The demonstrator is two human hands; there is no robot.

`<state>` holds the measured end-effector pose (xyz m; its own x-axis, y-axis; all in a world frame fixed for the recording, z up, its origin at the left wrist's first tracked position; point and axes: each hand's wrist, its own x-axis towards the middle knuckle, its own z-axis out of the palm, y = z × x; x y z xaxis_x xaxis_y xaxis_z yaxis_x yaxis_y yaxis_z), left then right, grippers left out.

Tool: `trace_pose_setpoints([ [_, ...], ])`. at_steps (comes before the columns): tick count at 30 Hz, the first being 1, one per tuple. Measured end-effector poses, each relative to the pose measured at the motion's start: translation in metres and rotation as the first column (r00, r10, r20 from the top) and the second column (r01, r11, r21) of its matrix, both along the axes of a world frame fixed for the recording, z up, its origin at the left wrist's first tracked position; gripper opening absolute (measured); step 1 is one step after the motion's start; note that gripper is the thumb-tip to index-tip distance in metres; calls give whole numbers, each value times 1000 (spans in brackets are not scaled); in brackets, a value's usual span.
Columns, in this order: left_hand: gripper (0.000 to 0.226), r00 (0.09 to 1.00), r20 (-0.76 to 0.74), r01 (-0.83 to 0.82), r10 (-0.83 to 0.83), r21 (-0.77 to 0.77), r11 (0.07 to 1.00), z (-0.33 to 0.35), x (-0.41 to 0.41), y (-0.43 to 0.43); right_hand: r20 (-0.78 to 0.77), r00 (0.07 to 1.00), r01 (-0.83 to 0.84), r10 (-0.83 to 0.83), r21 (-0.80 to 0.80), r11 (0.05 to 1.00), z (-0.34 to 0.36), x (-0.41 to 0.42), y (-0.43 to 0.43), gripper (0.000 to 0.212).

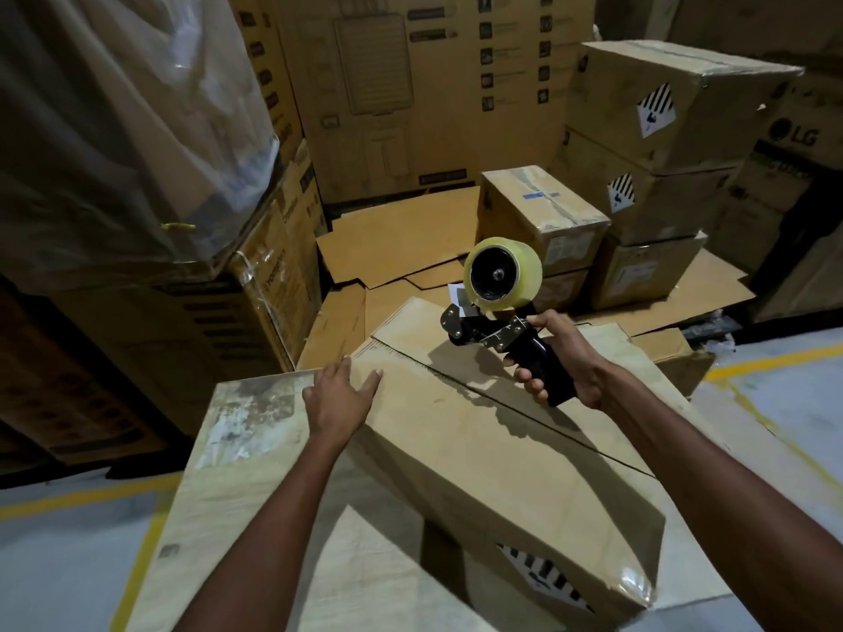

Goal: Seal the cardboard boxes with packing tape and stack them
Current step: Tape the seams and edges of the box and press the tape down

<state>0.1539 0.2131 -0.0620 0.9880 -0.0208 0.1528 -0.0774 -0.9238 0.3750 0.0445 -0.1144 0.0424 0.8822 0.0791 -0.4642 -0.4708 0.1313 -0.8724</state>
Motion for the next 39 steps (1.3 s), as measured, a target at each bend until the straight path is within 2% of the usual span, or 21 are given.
trace_pose_setpoints([
  [3, 75, 998, 12, -66, 66, 0, 998, -2, -12, 3, -34, 999, -26, 26, -3, 1000, 0, 12, 4, 73],
  [10, 64, 980, -21, -194, 200, 152, 969, 19, -23, 1, -64, 989, -133, 136, 51, 990, 9, 27, 11, 71],
  [11, 58, 984, -1, -176, 177, 100, 979, 22, -22, -2, -62, 986, -147, 152, 76, 986, 10, 28, 12, 71],
  [13, 49, 996, 71, -44, 60, -204, 978, 30, -24, -16, -57, 981, -176, 185, 135, 975, 14, 32, 13, 68],
  [14, 50, 997, 83, 32, 1, -403, 915, 35, -28, -27, -58, 978, -188, 199, 165, 968, 15, 33, 13, 66],
  [15, 56, 996, 72, 90, -59, -576, 813, 43, -32, -38, -60, 975, -198, 214, 196, 960, 17, 36, 14, 65],
  [17, 76, 974, 57, 178, -217, -784, 595, 59, -43, -62, -72, 969, -209, 237, 276, 938, 18, 40, 13, 63],
  [18, 83, 960, 74, 215, -270, -815, 539, 66, -48, -72, -79, 966, -210, 247, 317, 925, 17, 42, 13, 62],
  [20, 87, 949, 108, 252, -297, -827, 502, 73, -54, -84, -79, 963, -210, 257, 378, 902, 16, 44, 11, 61],
  [24, 79, 965, 114, 221, -236, -837, 500, 76, -64, -91, -72, 968, -192, 242, 413, 890, 16, 47, 10, 61],
  [27, 67, 981, 158, 193, -114, -858, 476, 67, -69, -90, -65, 974, -175, 218, 397, 901, 18, 48, 8, 62],
  [28, 60, 988, 141, 158, -71, -895, 417, 67, -70, -89, -62, 974, -176, 216, 390, 904, 19, 48, 7, 62],
  [32, 36, 999, -38, -40, 21, -996, 84, 68, -69, -94, -59, 972, -196, 230, 345, 918, 23, 49, 7, 59],
  [34, 32, 970, -240, -231, 37, -957, -175, 71, -64, -98, -54, 969, -215, 241, 304, 928, 27, 49, 9, 60],
  [35, 28, 935, -355, -339, -10, -884, -321, 73, -61, -100, -53, 968, -223, 247, 277, 935, 29, 49, 11, 60],
  [36, 25, 895, -440, -429, -77, -798, -425, 75, -57, -101, -50, 967, -231, 250, 247, 941, 31, 49, 12, 62],
  [37, 24, 862, -489, -486, -129, -728, -484, 76, -52, -101, -45, 966, -238, 253, 218, 946, 32, 49, 13, 63],
  [39, 27, 826, -531, -544, -192, -659, -519, 80, -44, -101, -36, 966, -246, 255, 170, 954, 35, 48, 15, 65],
])
